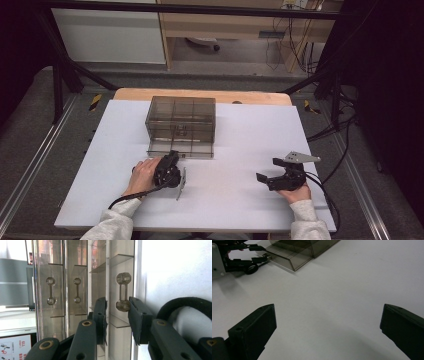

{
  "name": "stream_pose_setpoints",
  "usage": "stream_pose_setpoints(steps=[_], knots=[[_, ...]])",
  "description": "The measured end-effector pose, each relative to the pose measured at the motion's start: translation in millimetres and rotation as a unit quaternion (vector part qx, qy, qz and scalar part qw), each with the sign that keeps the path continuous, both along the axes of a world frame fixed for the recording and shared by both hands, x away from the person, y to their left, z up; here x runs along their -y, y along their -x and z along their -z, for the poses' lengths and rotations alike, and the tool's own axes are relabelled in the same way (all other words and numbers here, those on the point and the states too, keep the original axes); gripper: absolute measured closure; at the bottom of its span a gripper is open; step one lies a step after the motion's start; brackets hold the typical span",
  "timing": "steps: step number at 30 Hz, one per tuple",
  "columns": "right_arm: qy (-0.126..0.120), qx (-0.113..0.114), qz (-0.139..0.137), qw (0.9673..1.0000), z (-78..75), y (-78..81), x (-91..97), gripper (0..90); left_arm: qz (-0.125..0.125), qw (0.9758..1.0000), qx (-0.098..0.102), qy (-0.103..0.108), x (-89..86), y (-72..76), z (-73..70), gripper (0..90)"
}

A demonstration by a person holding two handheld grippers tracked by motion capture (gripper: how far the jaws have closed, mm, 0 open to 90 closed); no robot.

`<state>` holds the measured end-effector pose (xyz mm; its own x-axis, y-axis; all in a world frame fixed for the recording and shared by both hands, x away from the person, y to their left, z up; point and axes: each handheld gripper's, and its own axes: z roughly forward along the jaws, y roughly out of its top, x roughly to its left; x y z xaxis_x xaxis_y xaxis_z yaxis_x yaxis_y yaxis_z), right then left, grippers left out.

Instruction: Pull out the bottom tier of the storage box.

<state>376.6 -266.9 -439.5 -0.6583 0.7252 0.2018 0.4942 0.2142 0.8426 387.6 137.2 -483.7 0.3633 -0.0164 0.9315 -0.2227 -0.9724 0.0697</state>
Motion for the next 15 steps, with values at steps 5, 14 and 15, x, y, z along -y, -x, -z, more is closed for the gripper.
stream_pose_setpoints(steps=[5,14,15], knots=[[0.0,0.0,0.0,1.0,-0.1,0.1,0.0,1.2,0.002,1.0,0.001,0.002,-0.2,0.8,0.3,68.2],[0.0,0.0,0.0,1.0,-0.1,0.1,0.0,1.2,0.0,1.0,-0.003,0.005,-0.4,2.1,0.6,68.0],[0.0,0.0,0.0,1.0,-0.2,0.1,0.0,1.2,-0.001,1.0,-0.004,0.005,-0.3,2.1,0.7,67.9]])
